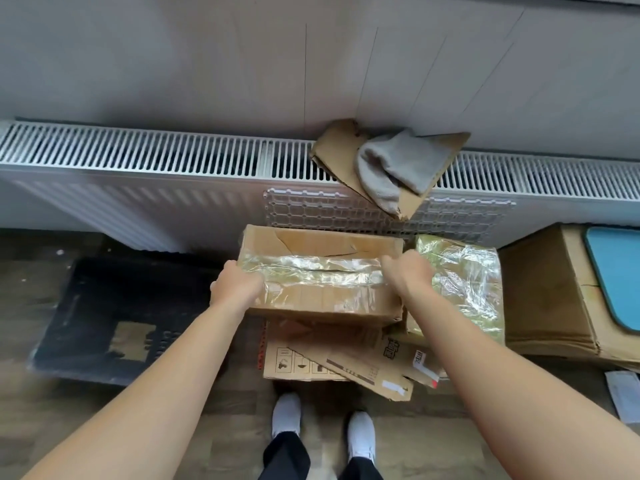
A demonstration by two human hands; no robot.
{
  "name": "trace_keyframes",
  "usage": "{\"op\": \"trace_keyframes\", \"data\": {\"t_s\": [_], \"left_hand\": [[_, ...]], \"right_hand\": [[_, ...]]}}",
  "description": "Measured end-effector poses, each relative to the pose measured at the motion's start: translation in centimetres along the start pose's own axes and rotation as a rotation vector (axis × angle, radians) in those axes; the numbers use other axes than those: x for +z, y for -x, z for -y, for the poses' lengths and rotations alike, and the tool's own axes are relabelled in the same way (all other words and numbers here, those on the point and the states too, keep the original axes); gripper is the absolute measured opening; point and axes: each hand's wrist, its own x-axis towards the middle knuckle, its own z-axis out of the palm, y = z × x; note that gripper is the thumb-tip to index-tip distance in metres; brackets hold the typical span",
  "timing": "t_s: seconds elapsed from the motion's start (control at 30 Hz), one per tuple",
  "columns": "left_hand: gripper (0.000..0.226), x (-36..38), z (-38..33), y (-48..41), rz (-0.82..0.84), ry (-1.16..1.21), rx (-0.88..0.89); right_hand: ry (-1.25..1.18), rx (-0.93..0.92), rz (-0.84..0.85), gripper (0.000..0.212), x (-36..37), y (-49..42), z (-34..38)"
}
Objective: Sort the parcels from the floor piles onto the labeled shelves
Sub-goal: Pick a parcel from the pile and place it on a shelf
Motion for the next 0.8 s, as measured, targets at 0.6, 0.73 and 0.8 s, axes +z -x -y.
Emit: {"op": "trace_keyframes", "data": {"t_s": [0.6, 0.73, 0.8], "left_hand": [[0.076, -4.3, -1.7, 7.1, -0.080, 0.600, -0.212], [0.097, -5.2, -2.4, 8.7, -0.035, 0.725, -0.234], [0.098, -5.4, -3.0, 9.4, -0.060, 0.737, -0.222]], "right_hand": [[-0.663, -0.194, 0.425, 0.071, -11.2, 4.6, 4.5], [-0.591, -0.193, 0.381, 0.091, -11.7, 5.2, 4.8], [-0.634, -0.192, 0.371, 0.076, -12.0, 5.5, 4.8]]}}
